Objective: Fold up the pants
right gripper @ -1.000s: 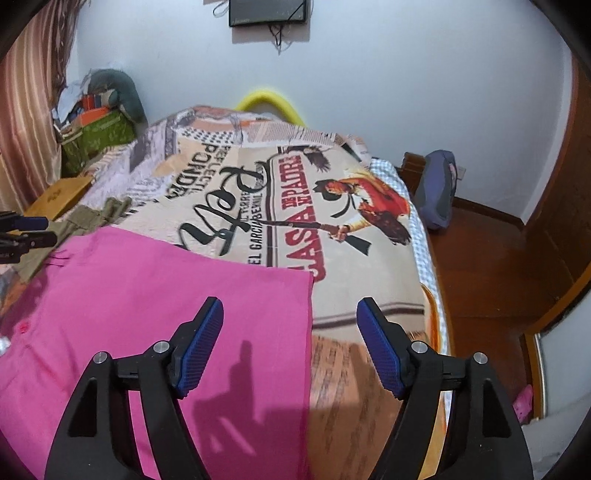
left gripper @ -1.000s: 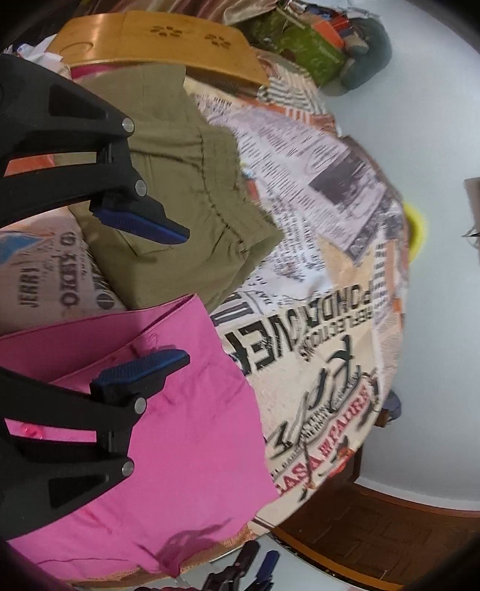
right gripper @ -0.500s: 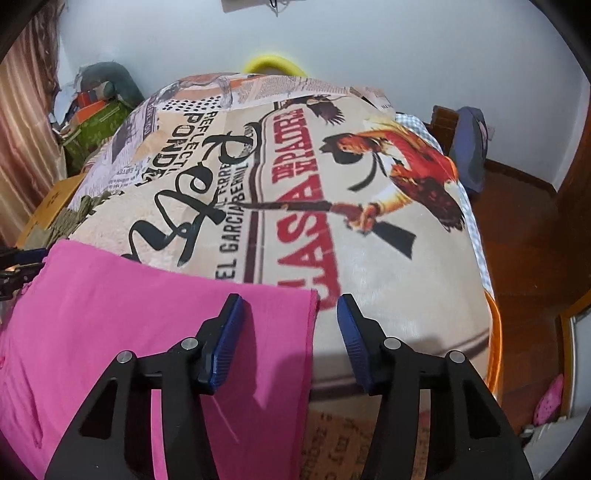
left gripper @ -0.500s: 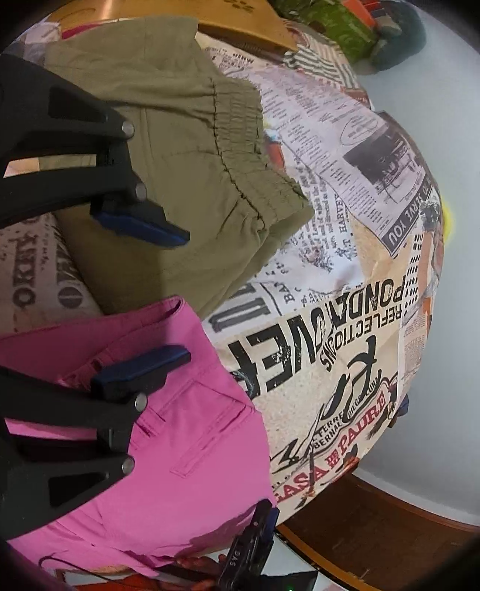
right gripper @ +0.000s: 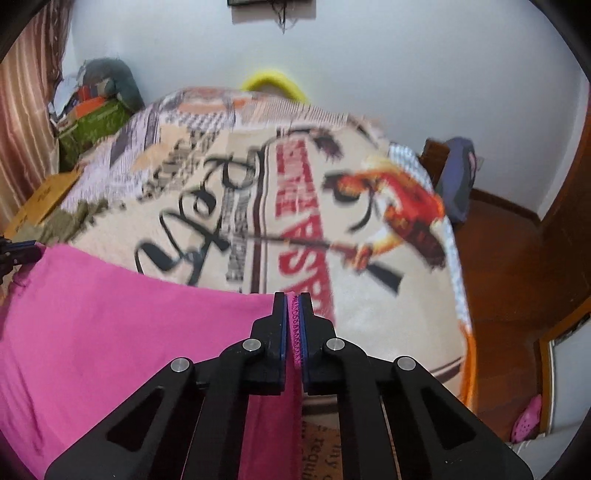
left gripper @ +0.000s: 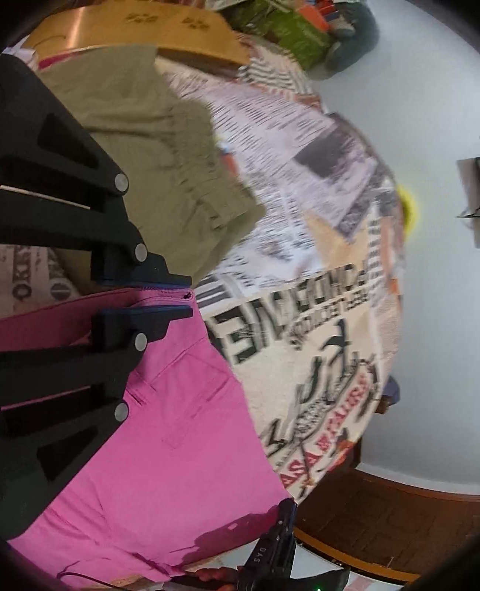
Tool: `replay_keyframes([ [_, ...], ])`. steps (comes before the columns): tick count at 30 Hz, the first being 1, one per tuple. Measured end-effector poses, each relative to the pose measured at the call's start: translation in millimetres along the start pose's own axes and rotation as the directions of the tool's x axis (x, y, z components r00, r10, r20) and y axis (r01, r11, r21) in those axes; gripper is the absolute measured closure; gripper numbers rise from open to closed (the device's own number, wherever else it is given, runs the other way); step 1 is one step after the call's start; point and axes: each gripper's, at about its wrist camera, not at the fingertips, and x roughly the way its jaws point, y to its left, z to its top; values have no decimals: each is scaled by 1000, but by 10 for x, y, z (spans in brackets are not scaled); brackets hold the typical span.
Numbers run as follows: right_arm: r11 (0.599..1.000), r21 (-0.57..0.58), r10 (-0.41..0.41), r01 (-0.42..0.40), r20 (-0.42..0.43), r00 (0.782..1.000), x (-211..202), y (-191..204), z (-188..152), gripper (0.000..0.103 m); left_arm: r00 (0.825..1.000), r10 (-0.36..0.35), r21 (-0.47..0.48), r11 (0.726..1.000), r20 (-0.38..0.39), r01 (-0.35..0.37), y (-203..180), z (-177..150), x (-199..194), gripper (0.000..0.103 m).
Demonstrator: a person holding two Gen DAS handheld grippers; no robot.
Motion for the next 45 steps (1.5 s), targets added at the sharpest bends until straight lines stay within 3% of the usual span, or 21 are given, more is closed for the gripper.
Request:
replay_keyframes([
  [8, 999, 47, 13, -19, 127, 992, -624, -49, 348, 98, 996, 27, -16, 1000, 88, -25, 12, 383, -548, 96],
  [16, 996, 64, 47, -60, 189, 981, -1280, 7, 260, 98, 989, 31, 25, 999, 141, -35, -200, 295, -1211, 96],
  [25, 991, 77, 89, -108, 217, 972, -1891, 141, -97, 98, 987, 21, 46, 999, 158, -29, -387, -164, -1828, 96],
  [34, 987, 87, 114, -135, 211, 971, -2256, 281, -582, 98, 990, 23, 55, 998, 138, -31, -528, -706, -2130, 96],
  [45, 991, 67, 110, -115, 80, 991, -2251, 520, -1455, 98, 998, 1, 87, 996, 56, -6, -748, -1610, -2155, 97],
])
